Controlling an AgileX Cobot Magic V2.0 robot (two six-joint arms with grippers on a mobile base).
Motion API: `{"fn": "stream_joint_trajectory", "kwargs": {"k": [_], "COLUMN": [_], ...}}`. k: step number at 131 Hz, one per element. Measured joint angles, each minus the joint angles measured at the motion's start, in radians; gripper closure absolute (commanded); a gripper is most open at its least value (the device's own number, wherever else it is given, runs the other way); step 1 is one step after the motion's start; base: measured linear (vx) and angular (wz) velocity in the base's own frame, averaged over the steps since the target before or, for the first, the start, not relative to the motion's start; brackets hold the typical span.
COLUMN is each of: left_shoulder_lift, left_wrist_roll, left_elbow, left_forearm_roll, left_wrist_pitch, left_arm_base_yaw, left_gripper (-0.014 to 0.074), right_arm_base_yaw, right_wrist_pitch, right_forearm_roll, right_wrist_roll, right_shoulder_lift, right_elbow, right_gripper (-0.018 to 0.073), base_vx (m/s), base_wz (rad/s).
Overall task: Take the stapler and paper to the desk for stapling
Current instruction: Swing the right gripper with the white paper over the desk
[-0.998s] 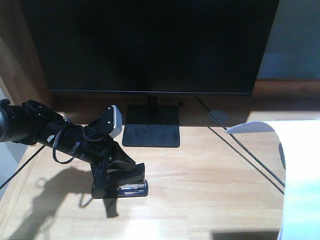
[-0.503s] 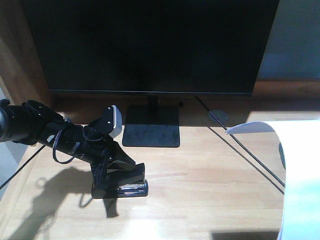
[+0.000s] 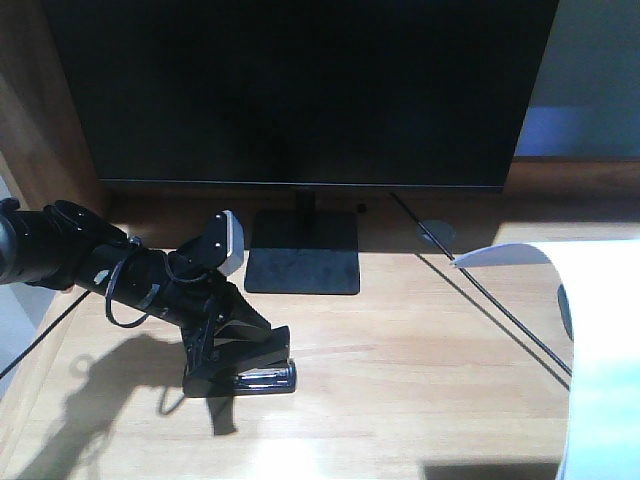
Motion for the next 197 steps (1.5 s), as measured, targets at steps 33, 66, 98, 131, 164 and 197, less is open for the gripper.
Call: {"fn": "stream_joint_trajectory", "kwargs": {"k": [33,66,98,131,164,197], "left_shoulder_lift": [0.0,0.0,0.0,0.0,0.0,0.0], "left_wrist_roll": [0.0,0.0,0.0,0.0,0.0,0.0], "left_elbow": [0.0,0.0,0.0,0.0,0.0,0.0], "left_forearm_roll": [0.0,0.0,0.0,0.0,0.0,0.0], "left_wrist_pitch": [0.0,0.0,0.0,0.0,0.0,0.0], "left_arm_base_yaw": [0.0,0.0,0.0,0.0,0.0,0.0], "left_gripper": [0.0603,0.0603,0.0603,0.0603,0.0603,0.0603], "right_arm_base_yaw": [0.0,0.0,0.0,0.0,0.0,0.0], "right_wrist_pitch": [-0.007,0.096,0.154,0.132,-0.057,-0.063], "right_forearm_roll": [-0.001,-0.004,-0.054,-0.088,-0.109,-0.169], "right_wrist_roll": [0.0,0.001,0.03,0.015,-0.003,0.027], "right_shoulder_lift": [0.0,0.0,0.075,0.284,0.622,0.904], "right_elbow": [0.0,-0.001,-0.005,-0.079,-0.15,-0.168], "right_gripper": [0.0565,0.0565,0.0565,0.0562,0.0562,0.0562], "base_vx": [0.0,0.0,0.0,0.0,0.0,0.0], "base_wz": [0.0,0.0,0.0,0.0,0.0,0.0]}}
